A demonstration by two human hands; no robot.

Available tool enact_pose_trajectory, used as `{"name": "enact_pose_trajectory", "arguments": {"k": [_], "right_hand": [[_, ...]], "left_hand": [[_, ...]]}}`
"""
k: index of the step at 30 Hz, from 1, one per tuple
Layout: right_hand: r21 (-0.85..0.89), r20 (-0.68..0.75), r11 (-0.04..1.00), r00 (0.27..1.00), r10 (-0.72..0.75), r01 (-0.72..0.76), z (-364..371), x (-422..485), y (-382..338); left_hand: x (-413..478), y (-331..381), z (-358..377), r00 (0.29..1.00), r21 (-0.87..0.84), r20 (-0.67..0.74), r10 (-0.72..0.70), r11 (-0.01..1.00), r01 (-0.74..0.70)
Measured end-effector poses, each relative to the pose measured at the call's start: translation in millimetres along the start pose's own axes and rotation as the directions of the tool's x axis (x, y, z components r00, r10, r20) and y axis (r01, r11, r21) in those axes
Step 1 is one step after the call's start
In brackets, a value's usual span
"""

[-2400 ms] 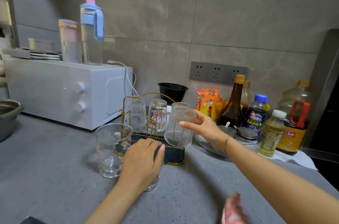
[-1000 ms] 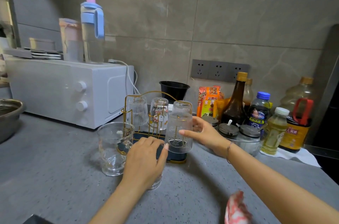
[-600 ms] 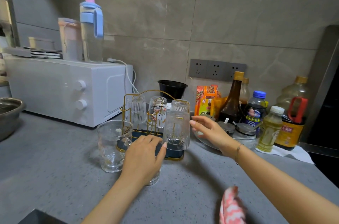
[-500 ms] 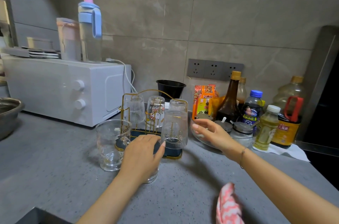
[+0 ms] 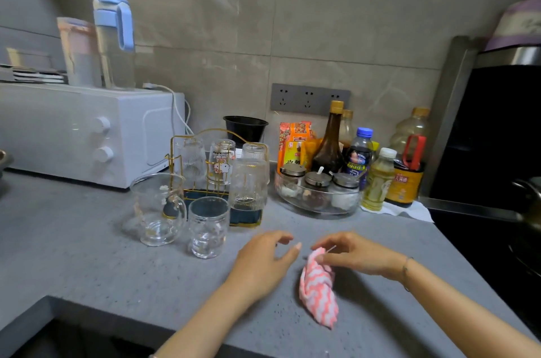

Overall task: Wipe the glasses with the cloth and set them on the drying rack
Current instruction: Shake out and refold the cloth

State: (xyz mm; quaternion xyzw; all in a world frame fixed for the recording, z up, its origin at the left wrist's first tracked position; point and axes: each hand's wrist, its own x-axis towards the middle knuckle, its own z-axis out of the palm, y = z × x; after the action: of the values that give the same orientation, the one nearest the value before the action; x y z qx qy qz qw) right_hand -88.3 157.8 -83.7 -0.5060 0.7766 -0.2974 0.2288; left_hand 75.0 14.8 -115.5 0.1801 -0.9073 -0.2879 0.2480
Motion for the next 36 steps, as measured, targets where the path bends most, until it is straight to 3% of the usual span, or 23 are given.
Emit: {"name": "enact_pose_trajectory", "arguments": {"k": [3, 9, 13, 18, 23, 30, 34, 36], "right_hand": [[0.03, -0.08, 0.999, 0.996, -0.043, 0.046, 7, -12, 9], [0.26, -0.297, 0.953, 0.952, -0.078, 0.159, 3, -34, -6], [0.359, -0.307, 0.9, 0.942, -0.134, 0.245, -12, -52, -30], [0.344, -0.203, 0.919, 0.971, -0.125, 0.19, -17, -68, -37], [0.478, -0.298, 0.833, 0.944, -0.145, 0.279, -20, -75, -55], [0.302, -0.533, 0.853, 0.817, -0.219, 0.425, -24, -75, -83], [0.13, -0.535, 0.899, 0.793, -0.291, 0.417, -25, -75, -89], [0.011, -0.581, 0.919, 0.751, -0.315, 0.395, -21, -71, -89]], "left_hand": [[-3, 7, 18, 0.989, -0.109, 0.137, -0.056, 0.991, 0.072], [-4, 27, 20, 0.993, -0.434, 0.121, -0.009, 0.899, 0.061], [0, 49, 0, 0.998, -0.592, 0.055, 0.015, 0.806, 0.02], [-1, 73, -29, 1.0, -0.713, -0.005, -0.002, 0.701, -0.002], [-6, 83, -48, 0.999, -0.765, 0.051, 0.002, 0.643, 0.037], [-8, 92, -58, 0.993, -0.731, 0.116, -0.031, 0.673, 0.107], [-6, 87, -58, 0.881, -0.771, 0.472, -0.043, 0.464, 0.436], [-7, 85, -53, 0.841, -0.781, 0.54, -0.03, 0.354, 0.514]]}}
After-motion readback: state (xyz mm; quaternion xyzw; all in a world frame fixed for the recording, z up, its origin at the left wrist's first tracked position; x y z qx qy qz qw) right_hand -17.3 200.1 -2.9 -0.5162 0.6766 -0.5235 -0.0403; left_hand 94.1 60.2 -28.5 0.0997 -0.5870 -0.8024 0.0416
